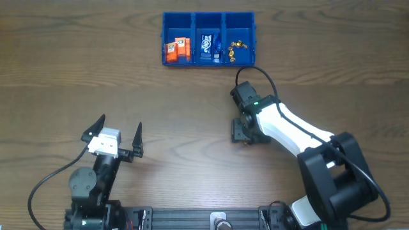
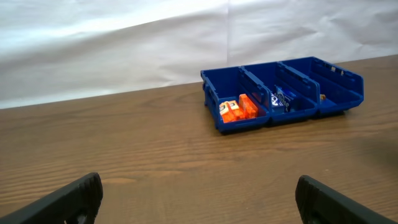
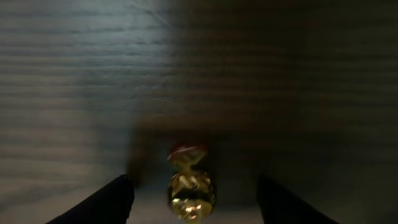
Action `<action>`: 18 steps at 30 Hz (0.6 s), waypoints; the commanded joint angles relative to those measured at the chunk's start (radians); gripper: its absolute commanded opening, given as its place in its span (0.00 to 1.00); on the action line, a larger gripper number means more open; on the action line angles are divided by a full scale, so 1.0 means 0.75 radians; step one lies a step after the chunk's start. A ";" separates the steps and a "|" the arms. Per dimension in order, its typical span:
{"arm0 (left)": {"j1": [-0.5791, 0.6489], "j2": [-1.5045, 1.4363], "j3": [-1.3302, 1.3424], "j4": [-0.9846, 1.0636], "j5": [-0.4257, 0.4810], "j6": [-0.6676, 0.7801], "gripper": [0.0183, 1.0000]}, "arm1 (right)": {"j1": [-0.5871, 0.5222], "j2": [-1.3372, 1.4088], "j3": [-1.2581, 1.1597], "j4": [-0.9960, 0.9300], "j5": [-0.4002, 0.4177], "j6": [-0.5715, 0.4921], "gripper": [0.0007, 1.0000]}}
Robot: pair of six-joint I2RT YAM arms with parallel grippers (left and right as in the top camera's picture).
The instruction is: Sort Candies Into Trays
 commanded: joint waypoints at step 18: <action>-0.003 -0.009 -0.028 -0.040 0.023 0.022 1.00 | 0.020 -0.126 0.297 -0.145 0.041 -0.037 0.12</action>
